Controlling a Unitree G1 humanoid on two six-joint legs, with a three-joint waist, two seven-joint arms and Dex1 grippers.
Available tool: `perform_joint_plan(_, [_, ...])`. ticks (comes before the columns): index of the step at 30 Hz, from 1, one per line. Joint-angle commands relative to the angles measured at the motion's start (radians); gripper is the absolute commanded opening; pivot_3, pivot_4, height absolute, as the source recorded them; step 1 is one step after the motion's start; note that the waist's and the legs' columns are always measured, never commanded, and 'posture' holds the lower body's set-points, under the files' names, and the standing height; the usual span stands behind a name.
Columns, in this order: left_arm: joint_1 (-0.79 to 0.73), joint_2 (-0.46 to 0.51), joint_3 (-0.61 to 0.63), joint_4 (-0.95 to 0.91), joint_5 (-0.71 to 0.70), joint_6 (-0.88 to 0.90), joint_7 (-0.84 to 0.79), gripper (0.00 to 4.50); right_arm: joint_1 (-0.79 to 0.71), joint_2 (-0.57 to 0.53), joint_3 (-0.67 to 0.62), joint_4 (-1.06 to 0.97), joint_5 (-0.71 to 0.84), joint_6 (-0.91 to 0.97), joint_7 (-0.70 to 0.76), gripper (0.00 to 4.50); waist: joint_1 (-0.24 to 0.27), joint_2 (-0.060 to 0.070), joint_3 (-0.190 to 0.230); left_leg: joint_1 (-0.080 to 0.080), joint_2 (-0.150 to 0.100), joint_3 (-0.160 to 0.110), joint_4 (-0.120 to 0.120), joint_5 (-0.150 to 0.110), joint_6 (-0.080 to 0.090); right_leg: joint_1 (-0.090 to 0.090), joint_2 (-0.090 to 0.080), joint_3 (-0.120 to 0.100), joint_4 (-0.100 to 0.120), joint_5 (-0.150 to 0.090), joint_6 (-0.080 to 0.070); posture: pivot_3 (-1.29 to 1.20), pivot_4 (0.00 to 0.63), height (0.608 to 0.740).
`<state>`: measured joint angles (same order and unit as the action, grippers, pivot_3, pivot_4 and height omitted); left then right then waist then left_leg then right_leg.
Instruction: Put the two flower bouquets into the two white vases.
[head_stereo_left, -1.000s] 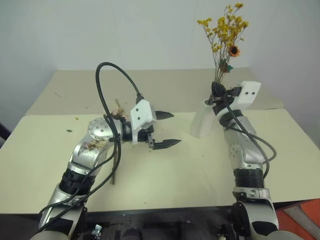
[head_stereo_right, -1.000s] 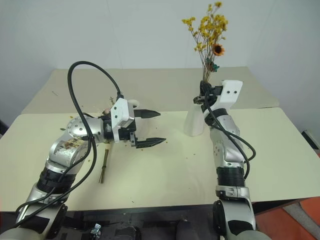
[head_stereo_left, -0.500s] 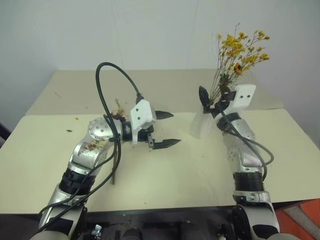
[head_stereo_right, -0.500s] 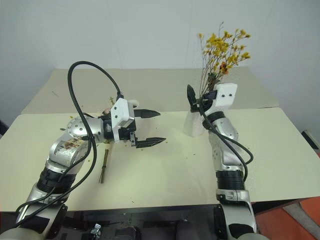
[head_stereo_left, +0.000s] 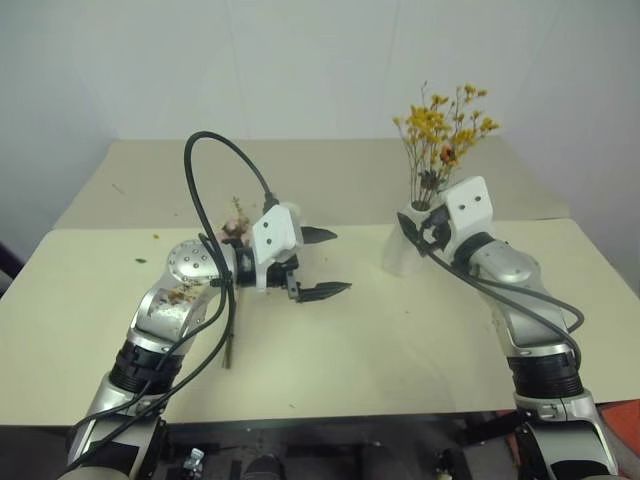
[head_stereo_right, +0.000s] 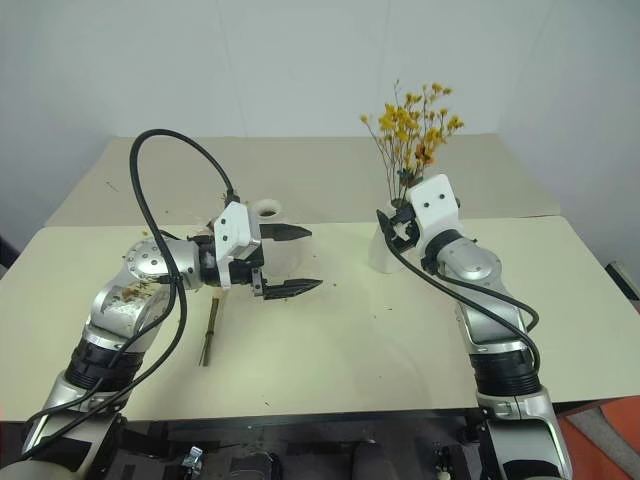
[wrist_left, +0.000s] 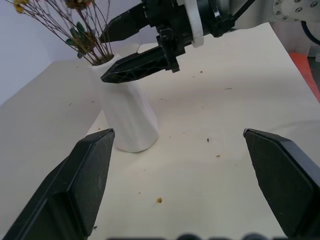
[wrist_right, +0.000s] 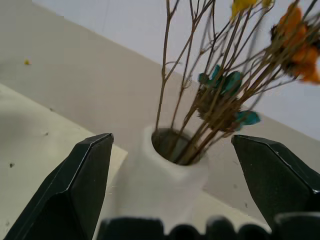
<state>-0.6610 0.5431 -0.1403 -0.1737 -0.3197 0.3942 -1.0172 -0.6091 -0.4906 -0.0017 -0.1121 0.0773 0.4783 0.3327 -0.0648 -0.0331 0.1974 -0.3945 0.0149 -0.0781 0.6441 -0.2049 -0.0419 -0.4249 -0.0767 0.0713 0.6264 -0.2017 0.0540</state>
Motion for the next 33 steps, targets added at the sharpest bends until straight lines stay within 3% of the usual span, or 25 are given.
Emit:
perform_joint_plan(1, [0.006,0.013,0.028,-0.026,-0.017,-0.016,-0.002,4.5,0.019,-0.054,-0.045,-0.119,0.006,0.049,0.031,4.46,0.0,0.0,0.0,0.0,0.0,0.0,0.0,0.0,0.0,0.0,0.0,0.0,0.0,0.0,0.0,0.0,0.15,0.74])
perform_joint_plan(7, [0.07,0.059,0.107,-0.109,-0.094,0.058,0.017,4.5,0.17,-0.204,-0.156,-0.327,0.117,0.171,0.185,4.46,0.005,0.0,0.0,-0.001,0.0,0.0,0.0,0.0,0.0,0.0,0.0,0.0,-0.001,-0.001,0.001,0.0,0.15,0.74])
perform_joint_plan(10, [0.132,0.104,0.118,-0.22,-0.083,0.148,0.084,4.5,0.286,-0.288,-0.267,-0.442,0.262,0.18,0.344,4.46,0.01,0.0,0.0,0.0,0.0,0.0,0.0,0.0,0.0,0.0,0.0,0.0,-0.001,-0.005,0.008,0.0,0.15,0.74])
perform_joint_plan(13, [0.168,0.103,0.132,-0.333,-0.098,0.314,0.212,4.5,0.326,-0.353,-0.293,-0.499,0.356,0.202,0.442,4.46,0.008,0.0,0.0,0.001,0.0,0.0,0.0,0.0,0.0,0.002,0.0,0.0,-0.001,-0.005,0.009,0.0,0.15,0.74])
perform_joint_plan(18, [0.154,0.054,0.162,-0.521,-0.089,0.783,0.496,4.5,0.296,-0.412,-0.189,-0.561,0.503,0.215,0.594,4.46,0.005,-0.001,0.0,0.005,0.001,0.0,0.001,0.0,0.0,0.005,0.0,0.0,0.0,-0.005,0.009,0.0,0.15,0.74])
perform_joint_plan(21, [0.03,-0.025,0.22,-0.512,-0.059,1.117,0.609,4.5,0.208,-0.4,-0.076,-0.513,0.464,0.224,0.574,4.46,0.005,-0.002,0.0,0.004,0.0,0.0,0.002,0.0,0.0,0.005,0.0,0.0,0.0,-0.005,0.009,0.0,0.15,0.74])
perform_joint_plan(23, [-0.026,-0.059,0.248,-0.459,-0.038,1.217,0.705,4.5,0.14,-0.398,-0.008,-0.468,0.436,0.227,0.574,4.46,0.006,-0.002,0.0,0.003,0.0,0.0,0.003,0.0,0.0,0.004,0.0,0.0,0.0,-0.005,0.01,0.0,0.15,0.74])
perform_joint_plan(27, [-0.03,0.005,0.306,-0.372,-0.257,1.22,0.785,4.5,0.018,-0.408,0.048,-0.385,0.453,0.267,0.617,4.46,-0.003,-0.002,0.0,0.004,0.0,0.0,0.0,0.0,0.0,0.003,0.0,0.0,0.0,-0.006,0.009,0.0,0.15,0.74])
perform_joint_plan(33, [0.056,0.019,0.374,-0.298,-0.626,1.22,1.18,4.5,-0.145,-0.398,0.097,-0.289,0.459,0.341,0.654,4.46,0.006,-0.002,0.0,0.001,0.0,-0.001,0.0,0.0,0.0,0.001,-0.001,0.0,0.0,-0.005,0.008,0.0,0.15,0.74])
